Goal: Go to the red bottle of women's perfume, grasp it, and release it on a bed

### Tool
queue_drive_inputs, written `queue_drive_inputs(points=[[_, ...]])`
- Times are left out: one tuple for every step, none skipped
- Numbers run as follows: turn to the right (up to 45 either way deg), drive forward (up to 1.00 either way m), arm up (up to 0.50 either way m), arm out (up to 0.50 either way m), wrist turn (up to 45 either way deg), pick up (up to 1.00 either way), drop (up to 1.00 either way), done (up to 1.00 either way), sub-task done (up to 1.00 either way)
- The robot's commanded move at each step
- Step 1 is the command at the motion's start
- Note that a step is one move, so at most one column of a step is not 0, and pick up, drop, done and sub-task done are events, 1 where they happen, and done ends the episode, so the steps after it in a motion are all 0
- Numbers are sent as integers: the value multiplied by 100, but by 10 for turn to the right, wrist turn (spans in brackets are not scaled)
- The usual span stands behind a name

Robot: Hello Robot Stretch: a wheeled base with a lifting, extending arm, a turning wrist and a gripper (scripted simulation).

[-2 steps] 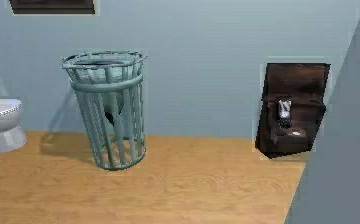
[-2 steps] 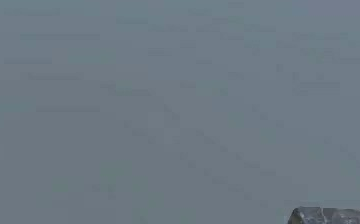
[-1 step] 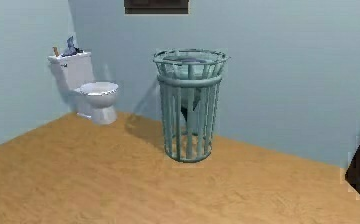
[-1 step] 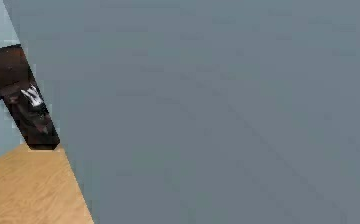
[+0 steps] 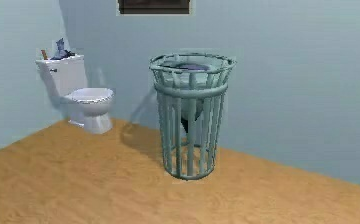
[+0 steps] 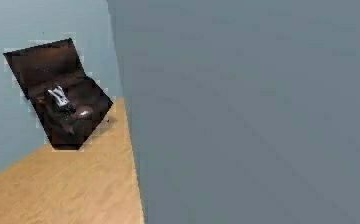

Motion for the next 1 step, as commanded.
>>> queue_drive_inputs(points=[[450,0,0,0,0,0,0,0,0]])
